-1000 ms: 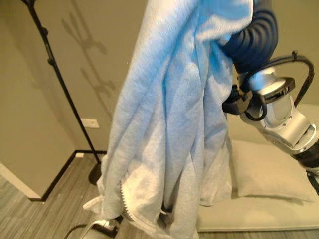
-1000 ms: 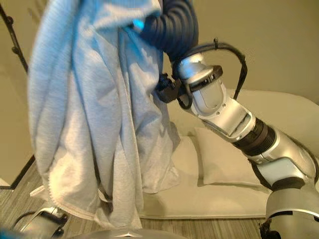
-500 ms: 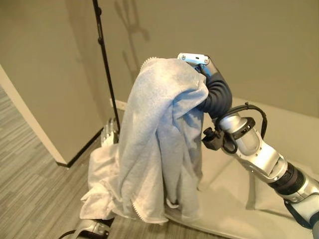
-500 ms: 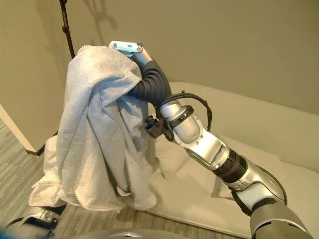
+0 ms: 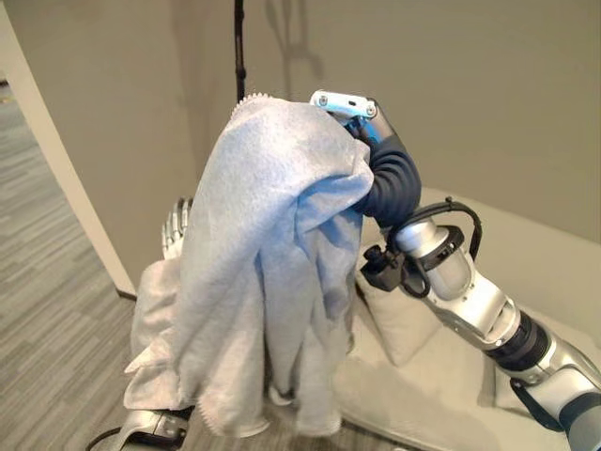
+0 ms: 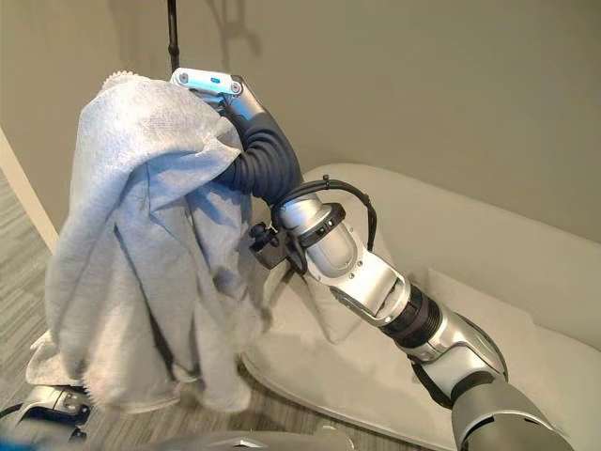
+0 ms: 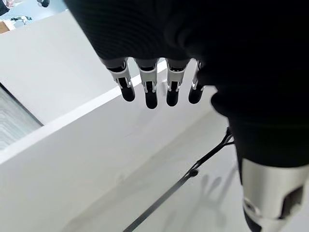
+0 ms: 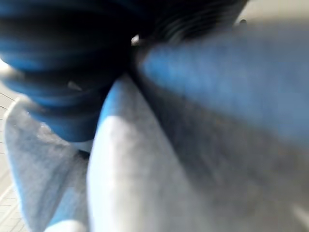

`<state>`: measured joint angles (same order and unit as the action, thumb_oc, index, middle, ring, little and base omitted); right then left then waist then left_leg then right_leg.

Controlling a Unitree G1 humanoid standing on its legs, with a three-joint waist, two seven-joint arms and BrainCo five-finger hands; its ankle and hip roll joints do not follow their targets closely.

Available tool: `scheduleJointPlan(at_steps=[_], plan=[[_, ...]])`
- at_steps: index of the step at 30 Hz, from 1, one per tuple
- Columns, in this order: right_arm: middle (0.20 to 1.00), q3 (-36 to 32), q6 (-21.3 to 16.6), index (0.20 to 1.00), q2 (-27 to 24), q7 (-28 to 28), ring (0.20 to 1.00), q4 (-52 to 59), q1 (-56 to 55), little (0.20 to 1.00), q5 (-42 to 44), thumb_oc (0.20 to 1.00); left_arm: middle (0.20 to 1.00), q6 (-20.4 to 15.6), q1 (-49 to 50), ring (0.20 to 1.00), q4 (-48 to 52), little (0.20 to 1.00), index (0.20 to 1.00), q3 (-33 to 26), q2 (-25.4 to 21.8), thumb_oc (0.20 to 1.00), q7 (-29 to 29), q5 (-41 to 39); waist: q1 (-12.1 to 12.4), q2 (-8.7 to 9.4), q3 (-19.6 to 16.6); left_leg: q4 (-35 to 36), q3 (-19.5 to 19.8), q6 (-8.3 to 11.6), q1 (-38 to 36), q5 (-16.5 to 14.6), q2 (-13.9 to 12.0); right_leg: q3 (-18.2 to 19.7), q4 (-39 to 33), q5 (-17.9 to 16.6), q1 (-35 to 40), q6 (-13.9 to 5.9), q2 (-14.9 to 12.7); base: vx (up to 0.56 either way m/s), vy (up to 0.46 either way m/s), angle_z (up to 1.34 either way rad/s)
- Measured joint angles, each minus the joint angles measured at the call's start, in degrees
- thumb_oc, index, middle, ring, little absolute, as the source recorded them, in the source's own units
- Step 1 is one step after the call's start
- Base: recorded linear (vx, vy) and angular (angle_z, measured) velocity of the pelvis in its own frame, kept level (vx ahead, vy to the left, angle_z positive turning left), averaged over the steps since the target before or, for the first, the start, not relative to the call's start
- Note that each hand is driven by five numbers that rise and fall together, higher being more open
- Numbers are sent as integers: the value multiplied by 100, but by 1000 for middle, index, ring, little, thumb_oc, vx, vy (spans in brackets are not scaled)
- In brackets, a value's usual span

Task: Hang the clothes on the sofa on the clothes rack.

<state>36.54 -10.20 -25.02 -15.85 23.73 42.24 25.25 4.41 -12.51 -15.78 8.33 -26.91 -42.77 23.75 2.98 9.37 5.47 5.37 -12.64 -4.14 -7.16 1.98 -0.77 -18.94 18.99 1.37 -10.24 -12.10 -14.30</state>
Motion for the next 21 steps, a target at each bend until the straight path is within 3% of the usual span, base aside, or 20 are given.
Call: scheduleJointPlan(at_steps=[3,7,8,9,11,13,15,17,19,21], plan=[[200,-11,29,200,56,-6,200,-11,-206,200,-35,200,1000,-6,6,1000,2,1000,1000,3,100,1000,44,-5,-129,-20,28,-12,168,-48,-62,-28,122,-129,-263,-69,-199,88,161,159,-47,41],[200,-13,47,200,128,-18,200,-36,-364,200,-234,200,1000,-9,99,1000,251,1000,1000,-118,237,1000,39,-12,-106,29,-15,-227,360,191,-225,-403,235,-276,-446,-149,277,386,292,179,-122,26],[200,-13,51,200,129,-12,200,-37,-373,200,-282,200,1000,-18,151,1000,388,1000,1000,-193,281,1000,25,-13,-108,36,-39,-530,379,293,-198,-525,162,-255,-684,-118,479,788,439,45,-111,16],[200,-25,49,200,123,-20,200,-48,-381,200,-288,200,1000,-33,144,1000,407,1000,1000,-214,280,1000,5,-18,-80,-67,-66,-882,386,475,-45,-733,-44,-329,-811,-85,608,1006,650,40,-114,15],[200,-20,97,200,123,-37,200,-50,-379,200,-311,200,1000,-54,2,1000,405,1000,1000,-226,311,1000,4,-71,-115,55,-104,-2005,279,731,532,-902,-215,-444,-966,-36,664,1204,706,5,-49,15],[200,-10,174,200,67,-45,200,-62,-329,200,-506,200,1000,-151,-65,1000,367,1000,1000,-182,491,1000,-15,-128,-31,-27,-55,-3303,28,765,989,-901,-542,-443,-1153,-47,923,1424,881,26,12,-4],[200,-11,188,200,56,-74,200,-39,-328,200,-521,200,1000,-216,-128,1000,369,1000,1000,-124,547,1000,-55,-234,-54,-116,-64,-3816,-128,878,1238,-1039,-850,-437,-1270,70,1071,1580,998,54,68,-3],[200,-8,193,200,18,-133,200,8,-312,200,-525,200,1000,-264,-389,1000,381,1000,1000,-7,547,1000,-76,-295,-93,-22,-60,-3118,-287,824,1334,-1008,-1117,-438,-1295,138,1037,1599,999,79,139,0],[200,1,192,200,16,-141,200,-36,-319,200,-541,200,1000,-289,-482,1000,370,1000,1000,194,551,1000,-80,-291,-104,-25,-39,-1971,-125,825,1215,-824,-1233,-304,-1252,158,1067,1570,1014,154,206,-21],[200,18,179,200,33,-199,200,-134,-321,200,-638,200,1000,-330,-536,1000,340,1000,1000,329,543,1000,-78,-293,-104,-38,-33,-1517,154,972,1204,-582,-1339,-268,-1272,185,1114,1440,1100,146,100,-30]])
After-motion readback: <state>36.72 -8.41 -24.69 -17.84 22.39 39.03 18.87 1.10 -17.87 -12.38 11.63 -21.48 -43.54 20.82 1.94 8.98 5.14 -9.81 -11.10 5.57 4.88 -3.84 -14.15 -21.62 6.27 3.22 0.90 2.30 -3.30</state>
